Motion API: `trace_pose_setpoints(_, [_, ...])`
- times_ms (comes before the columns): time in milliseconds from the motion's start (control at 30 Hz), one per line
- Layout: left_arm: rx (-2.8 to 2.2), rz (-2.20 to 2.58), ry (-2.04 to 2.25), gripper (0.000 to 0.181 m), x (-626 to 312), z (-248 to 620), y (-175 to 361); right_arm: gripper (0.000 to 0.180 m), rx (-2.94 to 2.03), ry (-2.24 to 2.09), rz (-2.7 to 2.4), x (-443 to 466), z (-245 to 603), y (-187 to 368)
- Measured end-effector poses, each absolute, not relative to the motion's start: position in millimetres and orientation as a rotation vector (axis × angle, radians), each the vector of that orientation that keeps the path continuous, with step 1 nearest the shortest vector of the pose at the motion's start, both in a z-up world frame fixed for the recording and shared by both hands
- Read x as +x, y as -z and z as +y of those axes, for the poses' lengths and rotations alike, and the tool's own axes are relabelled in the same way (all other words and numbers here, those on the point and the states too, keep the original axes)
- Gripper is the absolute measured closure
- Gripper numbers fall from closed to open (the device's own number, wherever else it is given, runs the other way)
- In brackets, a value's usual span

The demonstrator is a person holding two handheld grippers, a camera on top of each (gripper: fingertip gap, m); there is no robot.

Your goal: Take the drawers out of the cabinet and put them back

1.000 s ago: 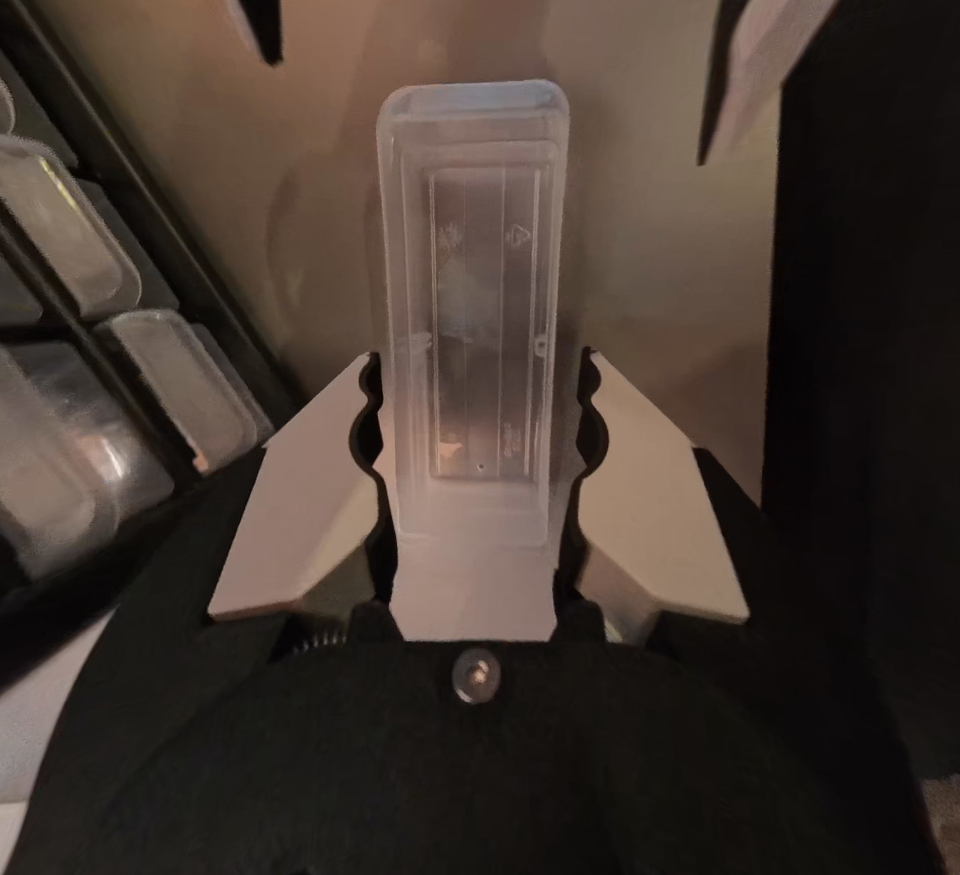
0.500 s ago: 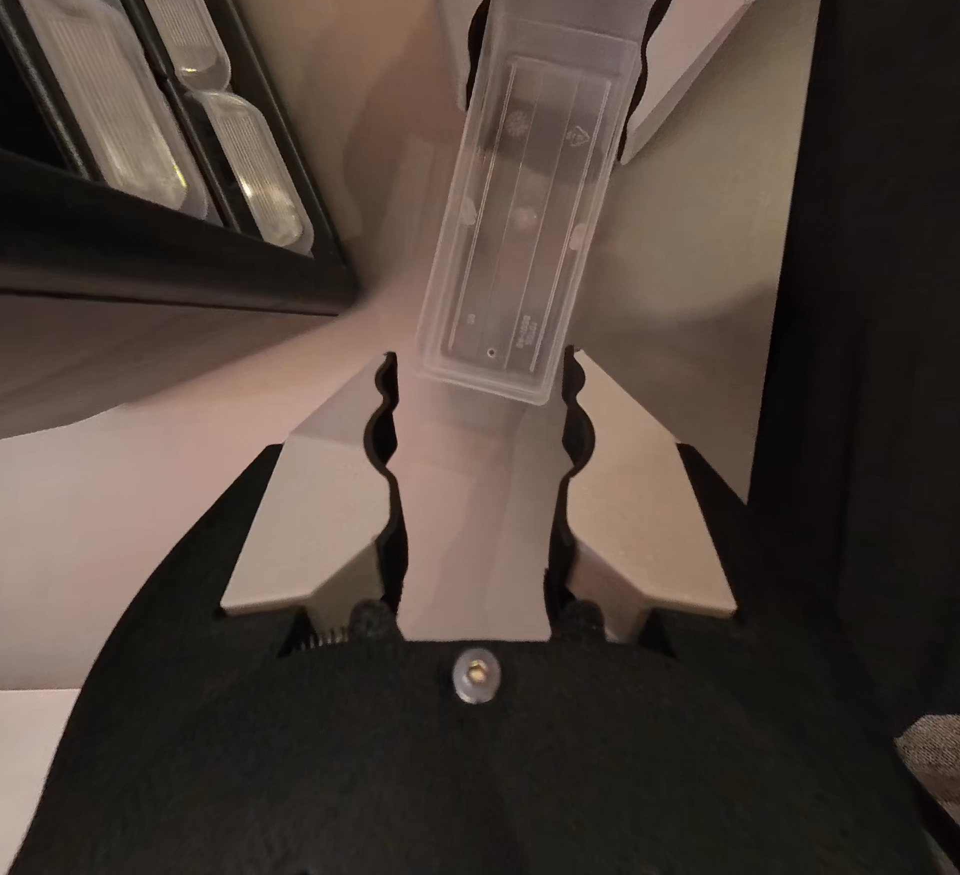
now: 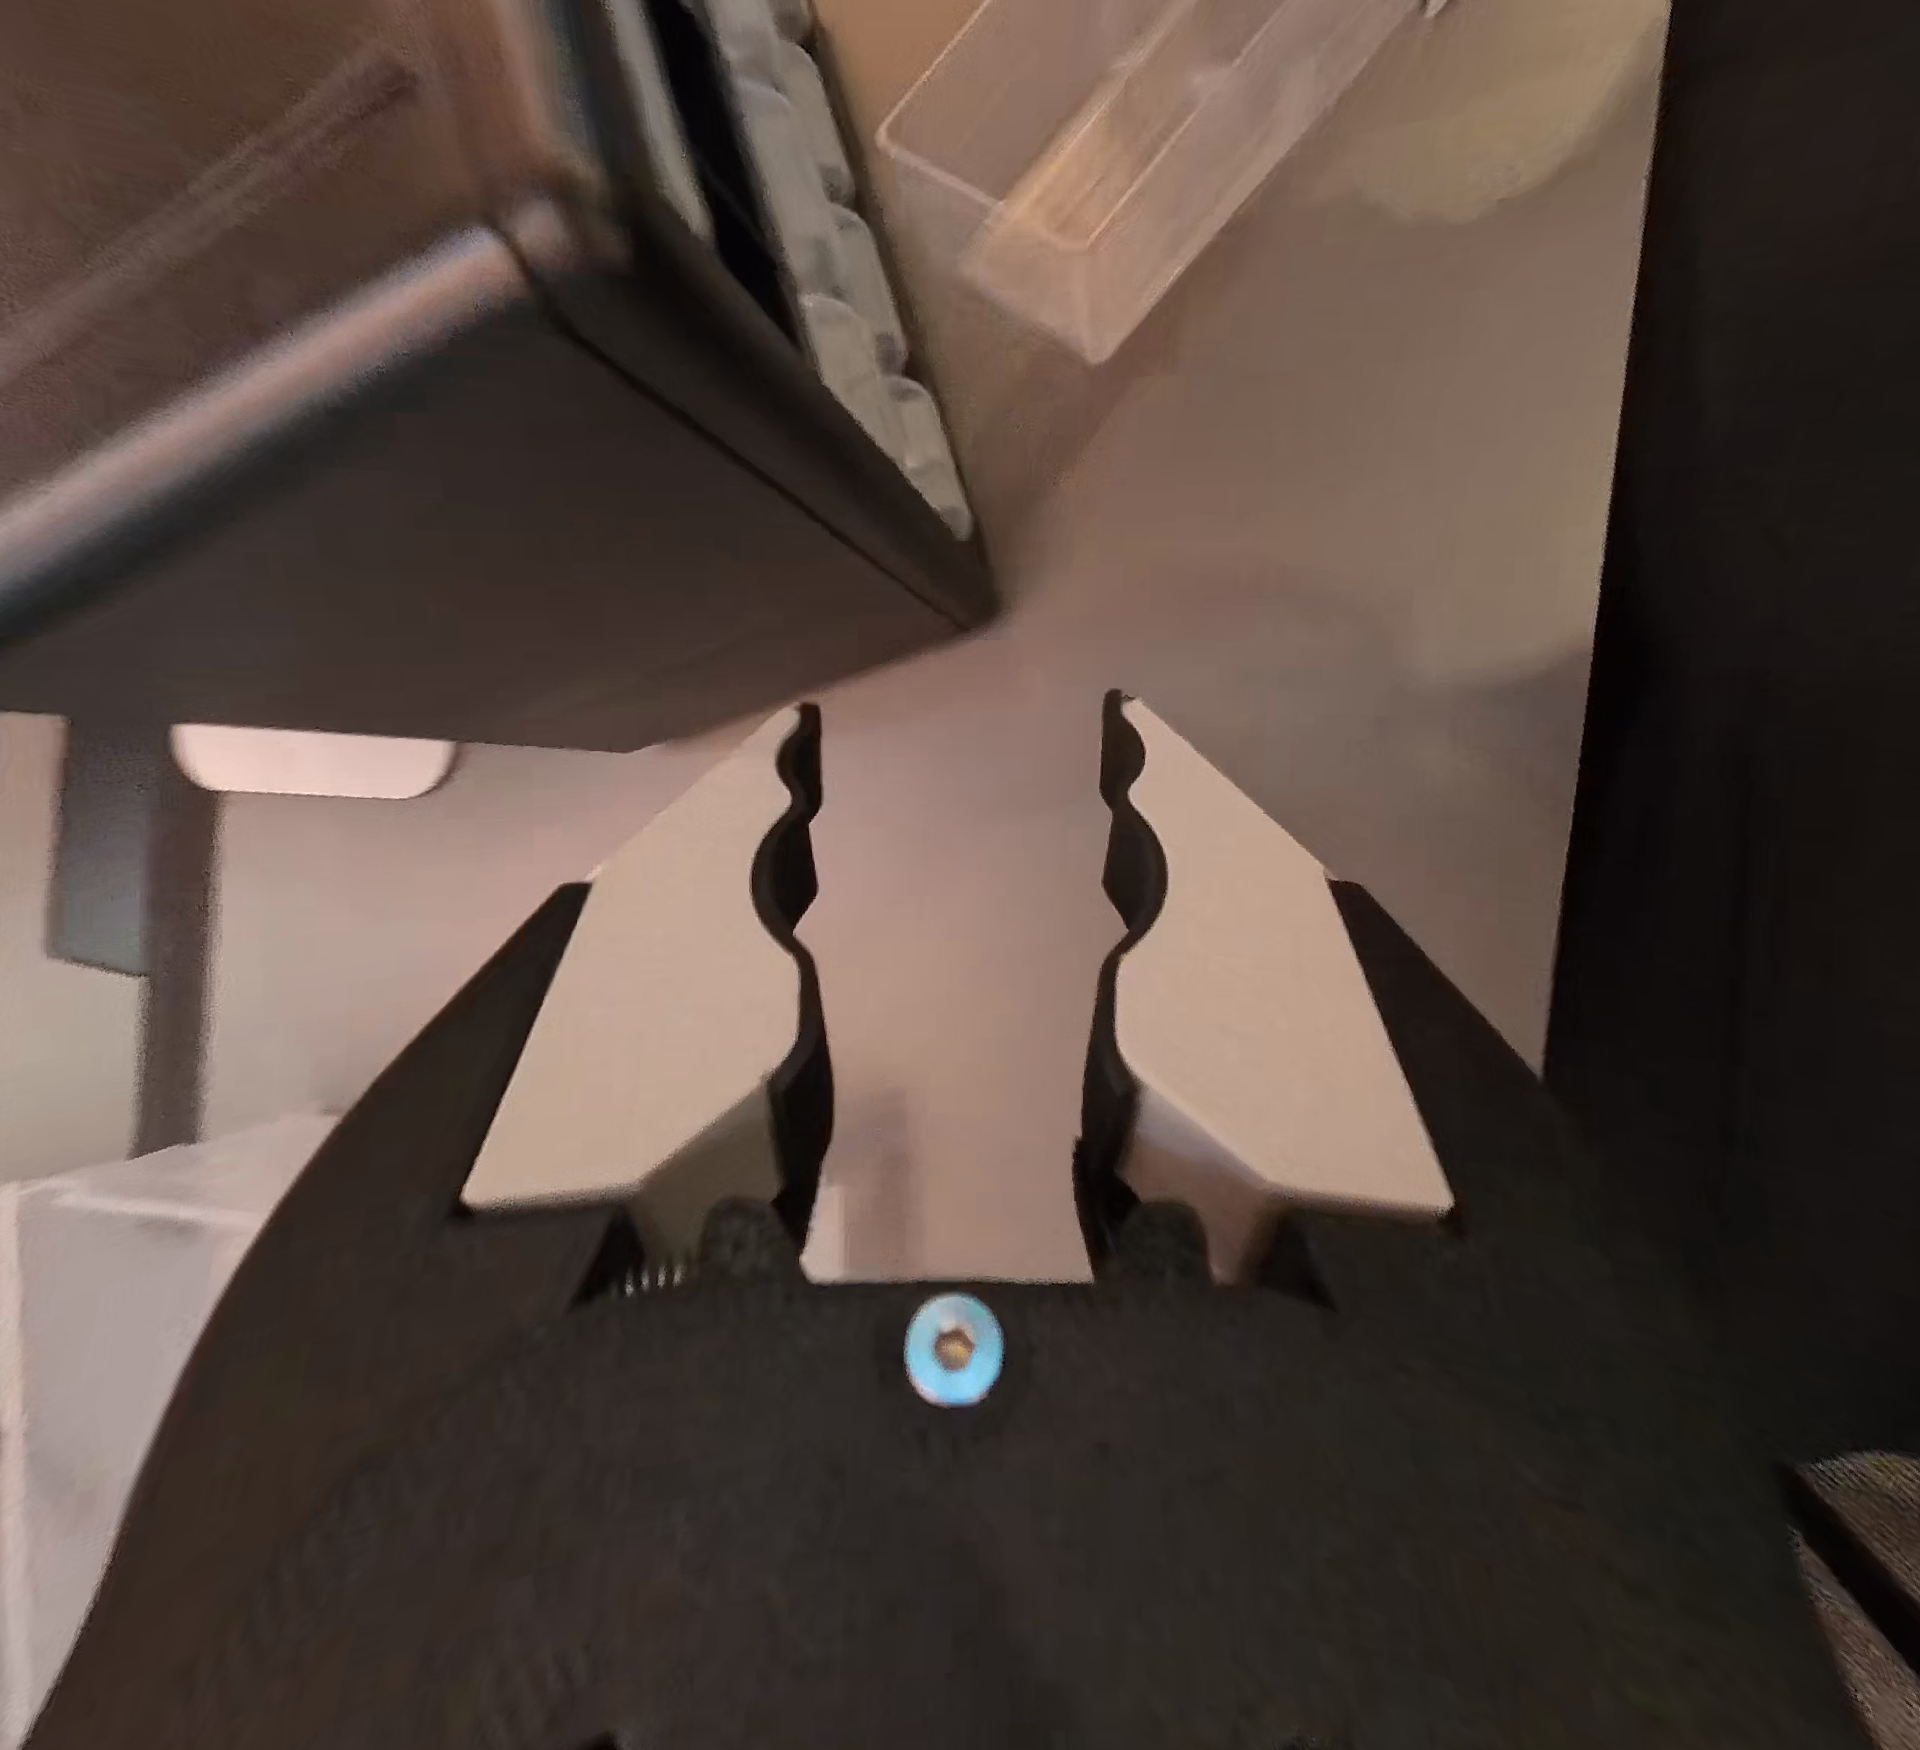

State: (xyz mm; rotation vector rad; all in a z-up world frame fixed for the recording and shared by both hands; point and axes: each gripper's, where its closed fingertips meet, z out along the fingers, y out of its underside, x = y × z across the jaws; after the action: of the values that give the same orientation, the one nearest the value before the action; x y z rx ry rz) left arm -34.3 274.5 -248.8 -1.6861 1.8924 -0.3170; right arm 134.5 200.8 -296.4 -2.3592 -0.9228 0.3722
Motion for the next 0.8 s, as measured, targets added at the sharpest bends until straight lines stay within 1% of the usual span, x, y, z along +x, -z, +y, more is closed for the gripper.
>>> trace_pose_setpoints(200, [-1.555,1.649,0.31,0.125,-16.3,314.0,151.4,0.118,-2.438,-0.315,-0.689,152.0,215.4,278.7])
trace_pose_setpoints(333, [-1.514,1.594,0.251,0.121,10.0,349.4,126.4,0.118,-2.503,-0.274,-0.653,150.3,227.6,281.4])
trace_pose_setpoints(467, [-1.532,1.579,0.365,0.122,44.7,370.5,127.4,0.118,-2.522,-0.187,-0.631,150.9,238.4,279.5])
trace_pose_setpoints(600, [-1.603,1.646,0.362,0.12,60.6,384.3,152.7,0.118,-2.537,-0.146,-0.615,152.7,240.5,274.9])
trace_pose_setpoints(700, [-1.639,1.673,0.446,0.127,70.3,381.1,166.8,0.118,-2.53,-0.13,-0.578,150.8,243.1,268.1])
trace_pose_setpoints(800, [-1.656,1.658,0.55,0.139,75.0,376.4,169.8,0.119,-2.493,-0.097,-0.544,147.0,251.1,261.7])
